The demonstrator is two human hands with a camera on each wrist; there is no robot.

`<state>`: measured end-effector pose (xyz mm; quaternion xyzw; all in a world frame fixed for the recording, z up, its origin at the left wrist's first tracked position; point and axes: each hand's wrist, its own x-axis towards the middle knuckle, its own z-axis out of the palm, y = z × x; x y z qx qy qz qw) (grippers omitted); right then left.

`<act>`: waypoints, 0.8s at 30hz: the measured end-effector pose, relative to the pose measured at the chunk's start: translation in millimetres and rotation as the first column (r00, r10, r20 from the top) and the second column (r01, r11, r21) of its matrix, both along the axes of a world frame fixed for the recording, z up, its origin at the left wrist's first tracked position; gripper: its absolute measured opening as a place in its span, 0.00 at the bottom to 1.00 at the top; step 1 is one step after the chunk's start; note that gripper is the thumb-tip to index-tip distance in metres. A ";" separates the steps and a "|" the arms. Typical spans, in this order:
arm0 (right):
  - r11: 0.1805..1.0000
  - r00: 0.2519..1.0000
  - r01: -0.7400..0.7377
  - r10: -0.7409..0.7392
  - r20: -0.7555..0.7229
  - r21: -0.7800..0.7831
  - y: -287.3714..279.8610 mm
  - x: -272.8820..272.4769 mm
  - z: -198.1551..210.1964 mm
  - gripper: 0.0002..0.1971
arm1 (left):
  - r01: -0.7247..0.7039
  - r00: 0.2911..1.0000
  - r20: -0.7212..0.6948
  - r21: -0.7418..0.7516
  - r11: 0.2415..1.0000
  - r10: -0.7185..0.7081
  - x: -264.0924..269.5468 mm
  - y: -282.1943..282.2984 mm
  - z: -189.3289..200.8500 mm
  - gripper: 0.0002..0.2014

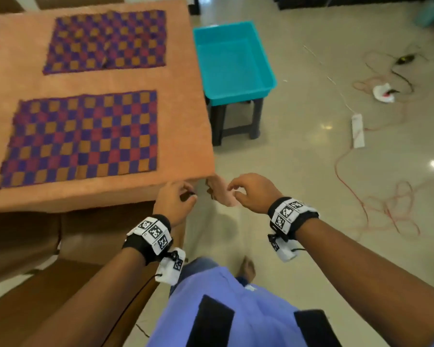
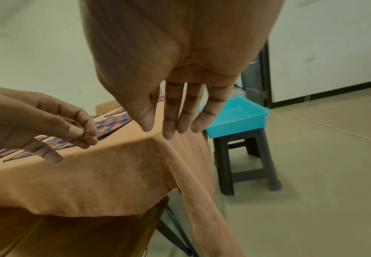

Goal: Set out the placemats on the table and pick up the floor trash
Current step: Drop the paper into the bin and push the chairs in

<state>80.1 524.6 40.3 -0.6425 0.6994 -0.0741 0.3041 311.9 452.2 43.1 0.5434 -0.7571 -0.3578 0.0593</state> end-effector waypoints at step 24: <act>0.750 0.766 -0.642 0.625 -0.149 -0.159 -371.1 78.8 -37.4 0.38 | -0.622 0.680 0.395 -0.133 0.771 0.617 42.1 -160.0 -21.5 0.36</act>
